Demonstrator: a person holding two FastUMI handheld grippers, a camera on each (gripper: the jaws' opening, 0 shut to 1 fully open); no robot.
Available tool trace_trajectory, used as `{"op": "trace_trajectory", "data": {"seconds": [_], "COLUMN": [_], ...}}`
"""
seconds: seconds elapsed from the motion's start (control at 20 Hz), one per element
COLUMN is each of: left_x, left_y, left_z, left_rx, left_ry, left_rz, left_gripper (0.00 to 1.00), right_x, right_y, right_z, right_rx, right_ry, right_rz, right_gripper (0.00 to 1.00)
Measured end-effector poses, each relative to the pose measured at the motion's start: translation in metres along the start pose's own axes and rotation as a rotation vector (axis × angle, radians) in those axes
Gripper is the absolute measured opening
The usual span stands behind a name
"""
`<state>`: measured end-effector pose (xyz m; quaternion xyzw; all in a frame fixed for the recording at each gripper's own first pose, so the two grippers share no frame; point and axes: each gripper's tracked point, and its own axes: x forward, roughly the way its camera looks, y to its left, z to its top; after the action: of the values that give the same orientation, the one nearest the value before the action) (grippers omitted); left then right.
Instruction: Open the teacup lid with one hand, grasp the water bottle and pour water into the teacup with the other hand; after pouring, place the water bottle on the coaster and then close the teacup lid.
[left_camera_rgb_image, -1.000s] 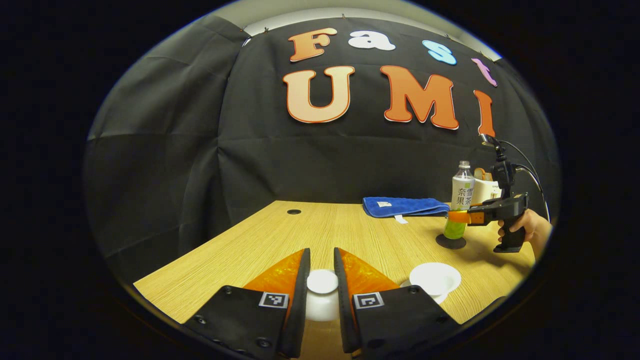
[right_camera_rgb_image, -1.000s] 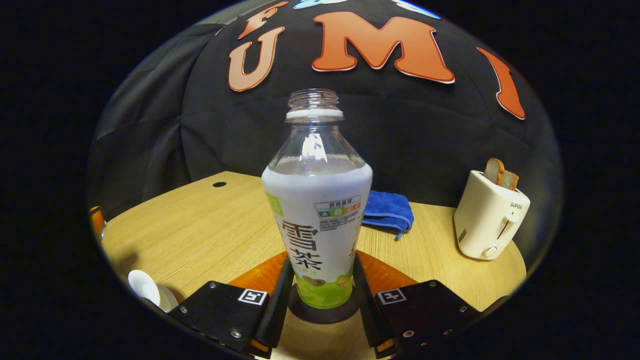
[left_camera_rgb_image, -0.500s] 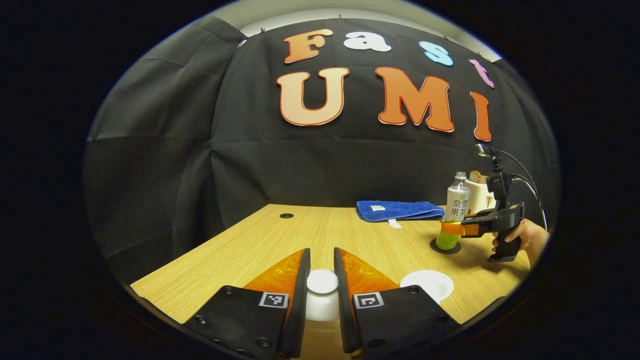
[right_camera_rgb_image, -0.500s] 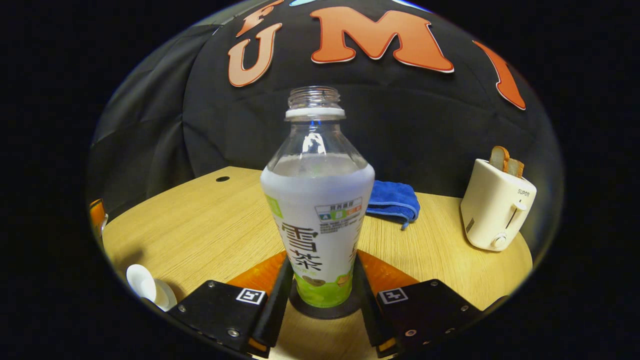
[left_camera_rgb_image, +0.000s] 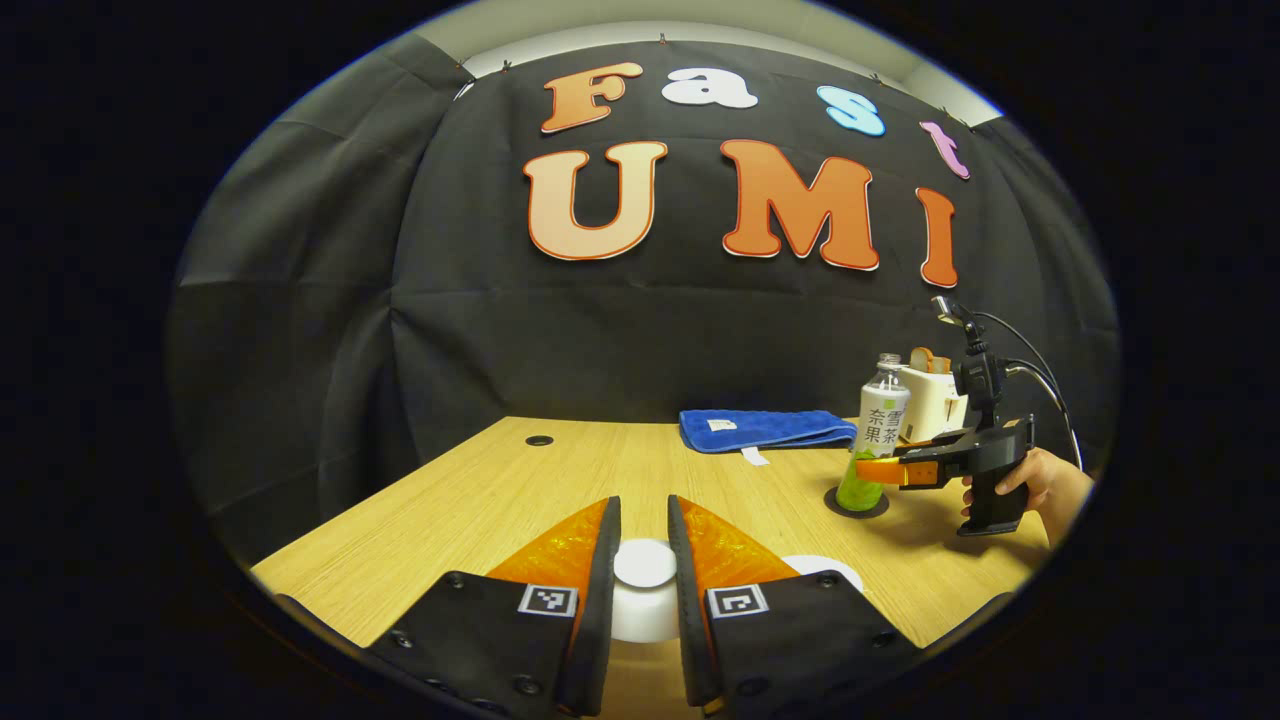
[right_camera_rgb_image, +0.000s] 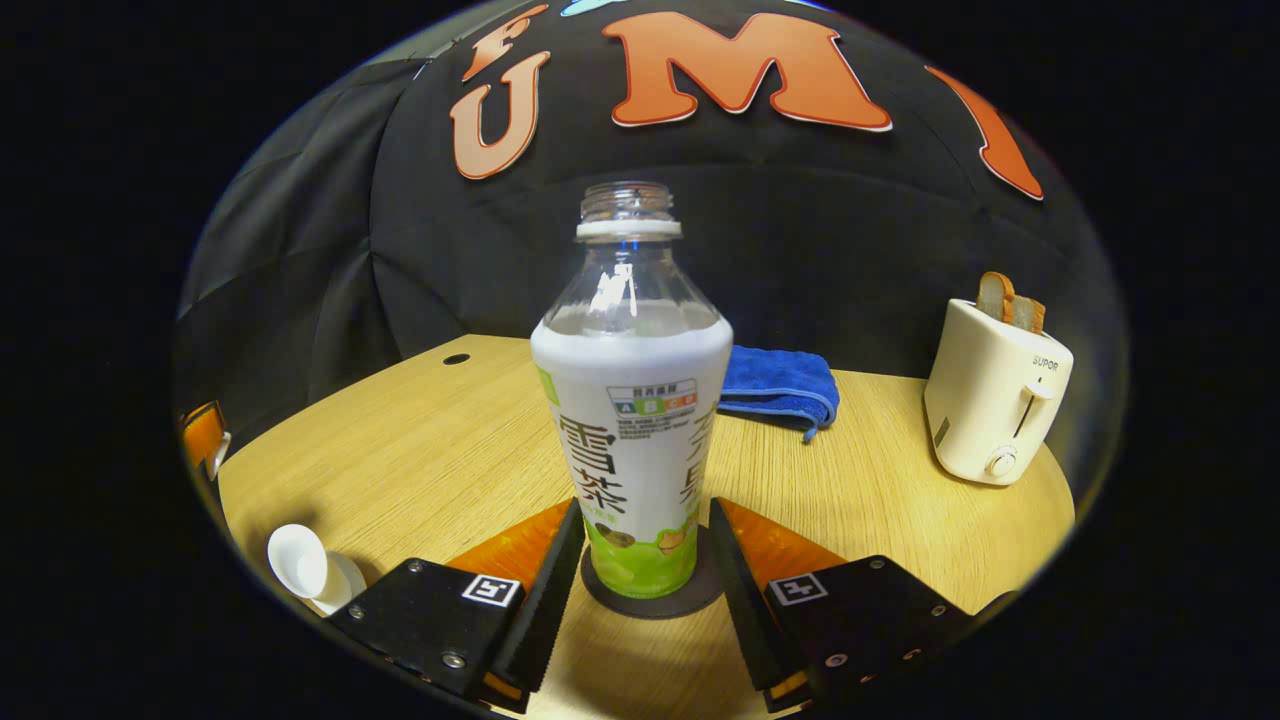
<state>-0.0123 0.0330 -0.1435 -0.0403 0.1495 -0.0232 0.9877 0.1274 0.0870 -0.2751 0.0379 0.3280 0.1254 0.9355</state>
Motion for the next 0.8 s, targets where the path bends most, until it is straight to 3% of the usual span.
{"op": "trace_trajectory", "data": {"seconds": [0.55,0.8], "left_x": [0.014,0.020], "left_y": [-0.073,-0.100], "left_z": [-0.016,-0.033], "left_rx": [-0.042,-0.070], "left_ry": [0.042,0.089], "left_rz": [-0.139,-0.184], "left_gripper": [0.31,0.34], "right_x": [-0.077,-0.118], "right_y": [-0.016,-0.017], "right_z": [-0.006,0.006], "right_rx": [0.024,0.044], "right_ry": [-0.074,-0.155], "right_rz": [0.017,0.027], "right_gripper": [0.81,0.96]}}
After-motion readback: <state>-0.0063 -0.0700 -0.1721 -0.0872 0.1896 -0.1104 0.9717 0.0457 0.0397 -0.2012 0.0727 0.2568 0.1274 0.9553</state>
